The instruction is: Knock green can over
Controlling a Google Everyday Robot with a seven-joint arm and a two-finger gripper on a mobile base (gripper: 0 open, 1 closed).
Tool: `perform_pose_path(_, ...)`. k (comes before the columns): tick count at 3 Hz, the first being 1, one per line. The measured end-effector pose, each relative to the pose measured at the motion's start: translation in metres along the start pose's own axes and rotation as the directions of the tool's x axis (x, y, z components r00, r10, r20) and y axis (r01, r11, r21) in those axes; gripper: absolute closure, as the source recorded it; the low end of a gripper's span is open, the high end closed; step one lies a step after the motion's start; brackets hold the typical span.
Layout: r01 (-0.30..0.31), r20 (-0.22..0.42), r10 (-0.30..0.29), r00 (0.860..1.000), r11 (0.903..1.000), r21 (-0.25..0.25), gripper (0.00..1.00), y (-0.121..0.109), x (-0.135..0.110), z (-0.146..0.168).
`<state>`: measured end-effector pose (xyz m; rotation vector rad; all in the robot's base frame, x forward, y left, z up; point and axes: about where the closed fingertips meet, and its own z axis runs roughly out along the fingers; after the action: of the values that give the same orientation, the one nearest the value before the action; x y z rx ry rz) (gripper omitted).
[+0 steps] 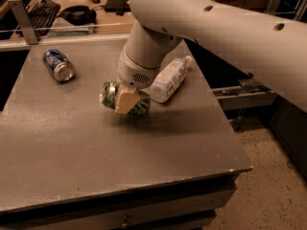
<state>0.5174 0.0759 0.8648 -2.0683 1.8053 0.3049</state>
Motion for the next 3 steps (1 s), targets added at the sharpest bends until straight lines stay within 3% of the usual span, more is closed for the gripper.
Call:
perform_pose_path(1, 0.016, -0.051, -0.016, 0.999, 0.9999, -0.001, 0.31, 0.001, 0.003, 0.005)
perform_pose_path(2, 0.042, -0.049, -0.042, 0.998, 0.9991, 0.004, 0.08, 0.003, -0.007, 0.000)
perform_pose_path(3, 0.065, -0.029, -0.065, 0.997, 0.9978, 0.011, 0.00, 0.006, -0.018, -0.008)
